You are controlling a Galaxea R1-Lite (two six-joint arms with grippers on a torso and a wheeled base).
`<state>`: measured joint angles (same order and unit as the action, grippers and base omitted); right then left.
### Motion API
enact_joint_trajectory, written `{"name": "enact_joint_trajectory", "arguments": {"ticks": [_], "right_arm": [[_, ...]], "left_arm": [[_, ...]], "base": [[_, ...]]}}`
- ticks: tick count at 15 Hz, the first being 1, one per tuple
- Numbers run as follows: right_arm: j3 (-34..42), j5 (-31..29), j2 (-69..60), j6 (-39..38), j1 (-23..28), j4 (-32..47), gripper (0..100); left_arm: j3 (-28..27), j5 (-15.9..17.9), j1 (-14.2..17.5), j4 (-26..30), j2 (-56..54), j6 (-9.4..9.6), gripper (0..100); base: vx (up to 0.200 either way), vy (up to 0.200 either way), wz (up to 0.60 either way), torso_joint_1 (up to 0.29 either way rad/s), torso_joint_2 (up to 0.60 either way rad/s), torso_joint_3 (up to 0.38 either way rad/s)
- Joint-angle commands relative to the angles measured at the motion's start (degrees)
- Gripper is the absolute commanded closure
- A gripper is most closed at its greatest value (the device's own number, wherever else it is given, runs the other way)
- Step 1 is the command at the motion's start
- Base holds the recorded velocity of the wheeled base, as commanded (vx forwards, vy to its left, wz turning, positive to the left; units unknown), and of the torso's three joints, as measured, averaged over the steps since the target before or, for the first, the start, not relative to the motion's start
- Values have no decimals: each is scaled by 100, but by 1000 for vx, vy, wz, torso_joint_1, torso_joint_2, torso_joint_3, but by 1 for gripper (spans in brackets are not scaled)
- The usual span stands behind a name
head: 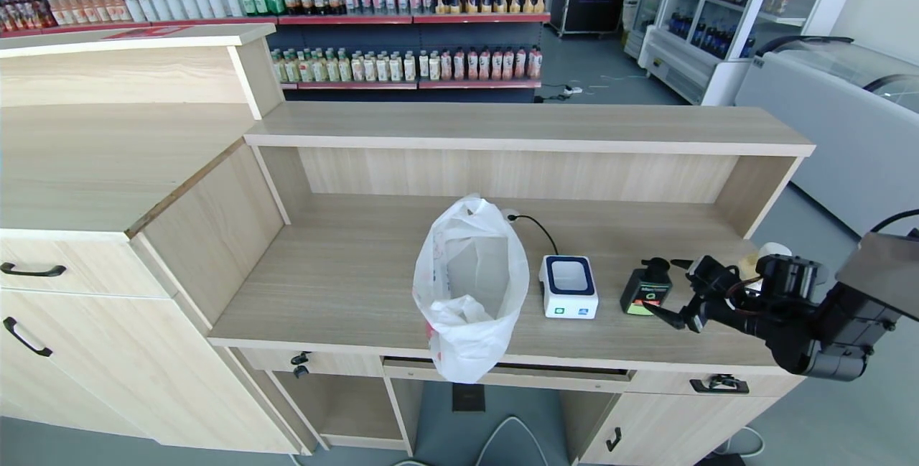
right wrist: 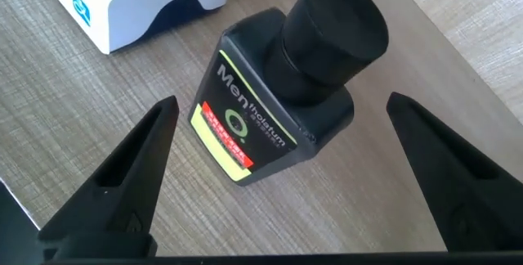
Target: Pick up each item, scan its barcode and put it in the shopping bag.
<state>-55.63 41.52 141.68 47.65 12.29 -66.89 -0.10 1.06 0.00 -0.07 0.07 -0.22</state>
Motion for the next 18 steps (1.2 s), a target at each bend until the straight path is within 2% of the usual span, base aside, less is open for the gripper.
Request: {"name": "enact_joint_trajectory", "arguments": {"ticks": [1,13,17,18], "right_arm": [[-89,-4,176,25,-33,1,0],[-941,-12,668,25,-420,334,0],[-968,-12,694,42,-455,519,0],[-976,-12,694,42,-473,528,100]], "left_arm": [[1,-1,0,-1,1,-4,0],[1,-1,0,-1,1,-4,0],[1,-1,0,-1,1,-4,0],[1,-1,0,-1,1,-4,0]], "base": [[0,0,0,0,0,0],[0,0,0,0,0,0],[0,0,0,0,0,0],[0,0,0,0,0,0]]}}
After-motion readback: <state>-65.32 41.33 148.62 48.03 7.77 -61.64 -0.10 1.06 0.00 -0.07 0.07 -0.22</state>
